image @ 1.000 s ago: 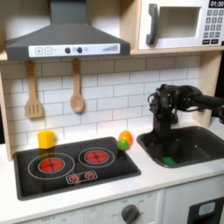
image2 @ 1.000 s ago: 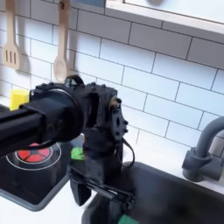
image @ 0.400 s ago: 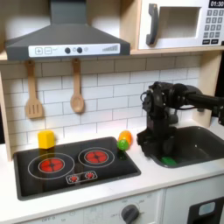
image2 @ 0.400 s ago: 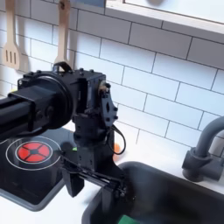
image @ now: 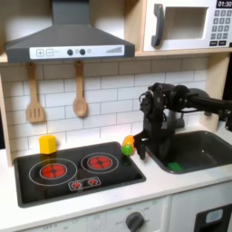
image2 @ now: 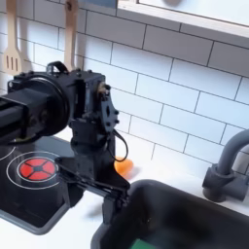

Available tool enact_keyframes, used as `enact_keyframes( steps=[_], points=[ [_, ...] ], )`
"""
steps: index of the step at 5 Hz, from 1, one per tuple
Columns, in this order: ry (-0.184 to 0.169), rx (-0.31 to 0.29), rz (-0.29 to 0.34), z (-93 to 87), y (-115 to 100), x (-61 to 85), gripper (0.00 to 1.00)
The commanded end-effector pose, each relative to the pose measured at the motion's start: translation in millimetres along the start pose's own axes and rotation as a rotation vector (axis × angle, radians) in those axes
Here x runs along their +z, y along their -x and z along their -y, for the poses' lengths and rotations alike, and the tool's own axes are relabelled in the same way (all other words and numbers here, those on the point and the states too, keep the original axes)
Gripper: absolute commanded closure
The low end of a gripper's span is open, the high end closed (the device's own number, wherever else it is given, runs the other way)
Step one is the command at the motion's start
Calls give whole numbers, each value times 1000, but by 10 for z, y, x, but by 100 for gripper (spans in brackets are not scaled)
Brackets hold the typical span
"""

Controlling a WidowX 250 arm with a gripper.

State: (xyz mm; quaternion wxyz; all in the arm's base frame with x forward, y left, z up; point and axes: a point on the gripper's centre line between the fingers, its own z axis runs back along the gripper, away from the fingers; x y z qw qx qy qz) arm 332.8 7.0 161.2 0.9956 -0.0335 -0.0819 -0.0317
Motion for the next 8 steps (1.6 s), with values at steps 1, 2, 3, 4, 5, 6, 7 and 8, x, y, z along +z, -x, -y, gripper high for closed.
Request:
enact_keyframes(
  steps=[1, 2, 3, 4, 5, 6, 7, 8],
  points=[
    [-41, 92, 4, -403, -121, -138, 0],
    [-57, 114, 1, -526, -154, -180, 0],
    [-63, 135, -7, -633, -174, -212, 0],
    [-63, 172, 12, -773, -219, -136, 0],
    [-37, 180, 11, -810, -191, 0, 0],
    [-15, 164, -4, -763, -126, 6, 0],
    [-26, 179, -5, -817, -112, -20, 0],
    [-59, 199, -1, -852, -79, 22, 0]
  ],
)
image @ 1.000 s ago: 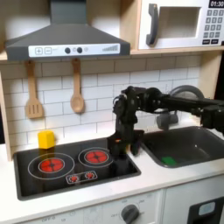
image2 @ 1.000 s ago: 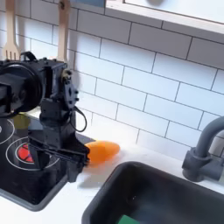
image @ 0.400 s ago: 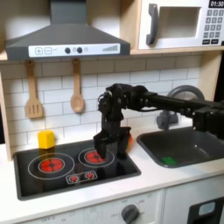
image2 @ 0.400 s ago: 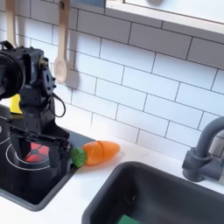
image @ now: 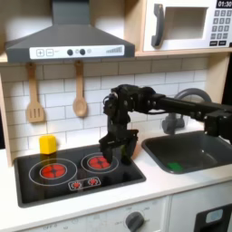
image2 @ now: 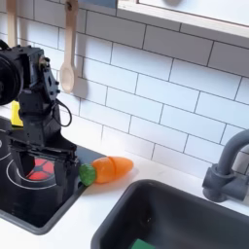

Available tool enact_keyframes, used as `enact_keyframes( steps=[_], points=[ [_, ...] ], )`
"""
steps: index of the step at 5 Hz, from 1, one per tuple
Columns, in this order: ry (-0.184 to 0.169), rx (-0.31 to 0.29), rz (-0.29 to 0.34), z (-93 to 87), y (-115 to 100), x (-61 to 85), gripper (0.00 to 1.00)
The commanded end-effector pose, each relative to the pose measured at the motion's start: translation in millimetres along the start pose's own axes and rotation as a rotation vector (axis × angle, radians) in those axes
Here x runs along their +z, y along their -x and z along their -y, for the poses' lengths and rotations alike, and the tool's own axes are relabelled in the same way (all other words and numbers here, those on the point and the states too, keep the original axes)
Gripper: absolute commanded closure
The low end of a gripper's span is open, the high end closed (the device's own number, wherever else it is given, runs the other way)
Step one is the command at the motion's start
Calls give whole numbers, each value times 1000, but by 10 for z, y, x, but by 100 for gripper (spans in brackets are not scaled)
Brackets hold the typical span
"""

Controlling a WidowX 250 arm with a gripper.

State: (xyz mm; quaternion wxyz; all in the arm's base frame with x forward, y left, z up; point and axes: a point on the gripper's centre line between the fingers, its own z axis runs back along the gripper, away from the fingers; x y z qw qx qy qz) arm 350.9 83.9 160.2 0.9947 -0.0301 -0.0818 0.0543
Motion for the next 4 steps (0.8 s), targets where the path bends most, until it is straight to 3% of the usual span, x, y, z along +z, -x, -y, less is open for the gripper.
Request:
enact_keyframes(
  steps=[1, 2, 4],
  points=[
    [-11, 6, -7, -57, 102, 55, 0],
    [-35, 33, -8, -141, 119, 80, 0],
    [-31, 29, 10, -130, 117, 142, 0]
  ],
)
